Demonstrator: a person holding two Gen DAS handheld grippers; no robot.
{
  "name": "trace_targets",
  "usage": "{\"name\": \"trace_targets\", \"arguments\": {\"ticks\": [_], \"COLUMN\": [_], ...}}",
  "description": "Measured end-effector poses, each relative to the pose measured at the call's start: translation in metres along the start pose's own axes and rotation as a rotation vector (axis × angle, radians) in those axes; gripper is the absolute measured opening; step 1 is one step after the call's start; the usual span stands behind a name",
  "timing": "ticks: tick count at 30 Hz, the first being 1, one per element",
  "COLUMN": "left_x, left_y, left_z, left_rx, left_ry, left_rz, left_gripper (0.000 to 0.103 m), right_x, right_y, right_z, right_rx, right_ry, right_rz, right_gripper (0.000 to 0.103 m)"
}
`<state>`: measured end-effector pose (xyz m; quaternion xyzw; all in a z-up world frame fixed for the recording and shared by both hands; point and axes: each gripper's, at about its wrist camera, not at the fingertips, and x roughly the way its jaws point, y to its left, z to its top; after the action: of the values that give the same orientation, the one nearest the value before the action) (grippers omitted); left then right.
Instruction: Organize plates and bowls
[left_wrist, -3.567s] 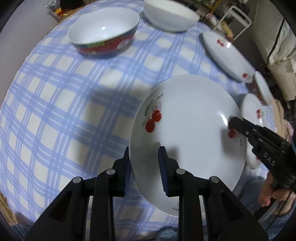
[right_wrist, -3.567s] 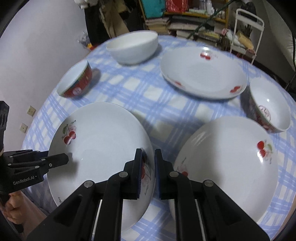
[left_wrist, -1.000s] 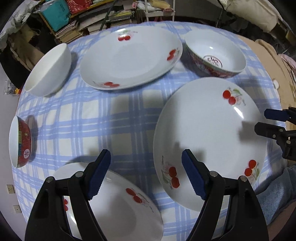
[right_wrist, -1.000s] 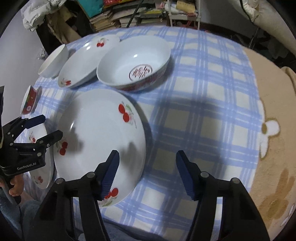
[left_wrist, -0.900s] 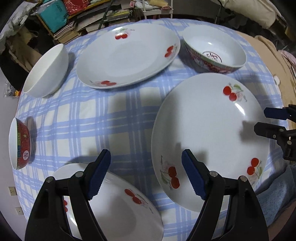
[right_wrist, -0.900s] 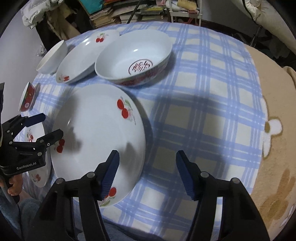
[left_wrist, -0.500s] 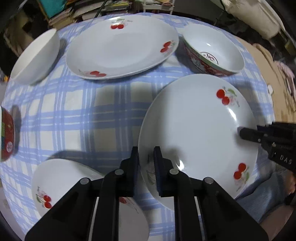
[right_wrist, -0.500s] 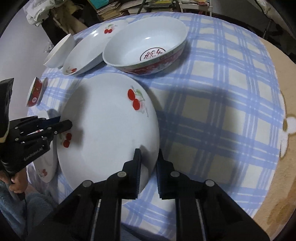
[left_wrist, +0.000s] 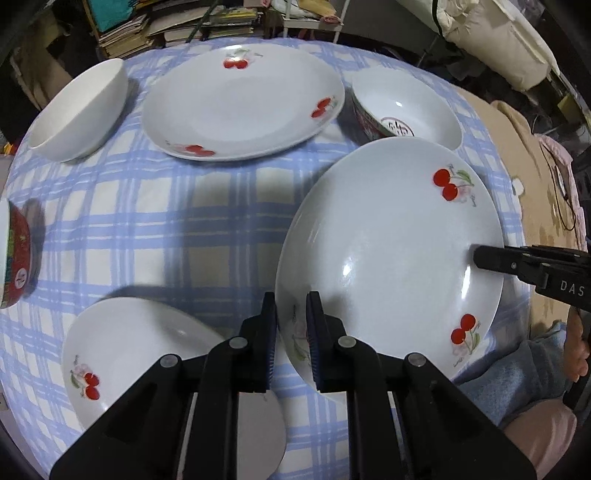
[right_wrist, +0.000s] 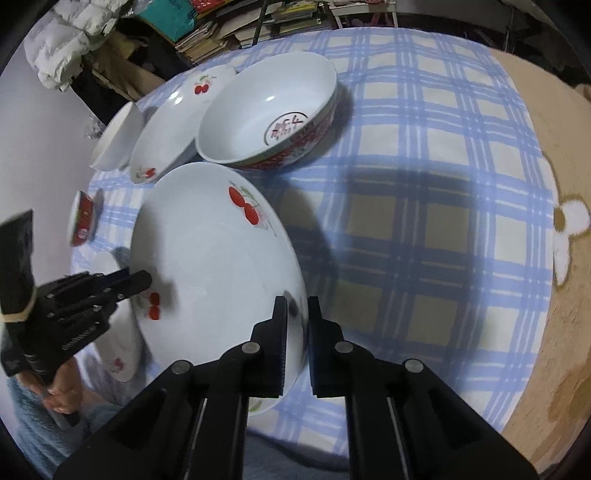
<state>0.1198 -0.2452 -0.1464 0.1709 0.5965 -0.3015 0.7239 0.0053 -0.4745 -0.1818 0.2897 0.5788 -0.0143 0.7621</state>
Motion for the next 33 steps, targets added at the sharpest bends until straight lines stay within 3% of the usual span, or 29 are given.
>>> {"name": "trace_targets", "arguments": {"ticks": [16, 26, 33], "left_x": [-0.108, -0.141, -0.144], "left_y": [0.061, 0.110, 0.133], "left_z": [-0.023, -0.068, -0.095], "left_rx": [-0.040, -0.158, -0.208], "left_ry": [-0.124, -0.168, -0.166], "left_rz": [0.061, 0.072, 0.089], "left_gripper": [0.015, 0.015, 0.016], "right_x": [-0.015, -0.013, -0.005], "right_y": [0.090, 0.155, 0.187], "right_z": [-0.001, -0.002, -0.010], "right_rx": [-0.088, -0.185, -0.223], "right_ry": [-0.044, -0.071, -0.090], "right_rz": [0.090, 0.125, 0.118], "right_gripper": [0.012, 0.012, 0.012]}}
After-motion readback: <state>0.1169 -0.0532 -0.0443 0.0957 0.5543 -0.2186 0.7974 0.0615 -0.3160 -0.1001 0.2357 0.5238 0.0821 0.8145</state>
